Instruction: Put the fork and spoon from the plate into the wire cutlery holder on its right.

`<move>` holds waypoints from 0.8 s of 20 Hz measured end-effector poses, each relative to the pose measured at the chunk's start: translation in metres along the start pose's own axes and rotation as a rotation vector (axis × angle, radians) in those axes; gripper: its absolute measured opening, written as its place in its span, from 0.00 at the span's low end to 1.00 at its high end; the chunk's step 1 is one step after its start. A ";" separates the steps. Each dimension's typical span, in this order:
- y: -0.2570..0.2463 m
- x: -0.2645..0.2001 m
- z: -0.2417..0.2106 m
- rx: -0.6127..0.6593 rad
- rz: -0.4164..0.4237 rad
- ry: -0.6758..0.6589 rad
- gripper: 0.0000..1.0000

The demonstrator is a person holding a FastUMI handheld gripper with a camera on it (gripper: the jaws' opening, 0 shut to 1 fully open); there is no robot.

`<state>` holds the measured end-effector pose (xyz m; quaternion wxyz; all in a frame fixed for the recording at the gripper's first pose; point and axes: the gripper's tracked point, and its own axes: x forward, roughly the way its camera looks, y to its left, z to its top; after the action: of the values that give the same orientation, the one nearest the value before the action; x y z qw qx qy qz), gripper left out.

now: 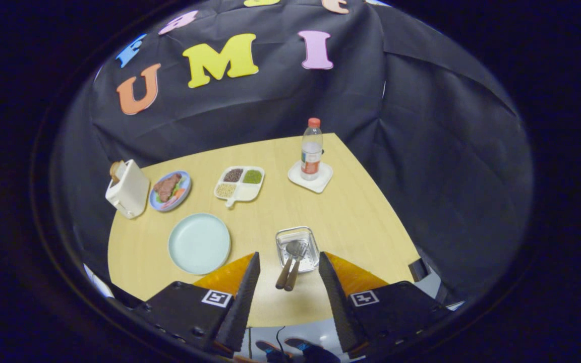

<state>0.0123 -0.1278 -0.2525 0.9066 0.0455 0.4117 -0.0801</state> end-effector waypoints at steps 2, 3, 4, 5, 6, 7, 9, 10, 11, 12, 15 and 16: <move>0.003 -0.008 0.011 -0.031 -0.008 -0.051 0.77; 0.005 -0.014 0.018 -0.049 -0.010 -0.079 0.81; 0.008 -0.020 0.024 -0.067 -0.013 -0.112 0.82; 0.012 -0.026 0.032 -0.084 -0.013 -0.149 0.85; 0.017 -0.034 0.039 -0.101 -0.010 -0.185 0.86; 0.020 -0.043 0.045 -0.118 -0.007 -0.221 0.89; 0.030 -0.059 0.054 -0.137 0.005 -0.278 0.96; 0.035 -0.065 0.054 -0.140 0.013 -0.295 0.96; 0.040 -0.072 0.055 -0.141 0.024 -0.307 0.96; 0.044 -0.077 0.055 -0.141 0.033 -0.322 0.96; 0.053 -0.100 0.062 -0.115 0.066 -0.393 0.96; 0.054 -0.109 0.065 -0.099 0.072 -0.425 0.96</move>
<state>-0.0008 -0.0730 -0.1270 0.9764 -0.0024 0.2130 -0.0351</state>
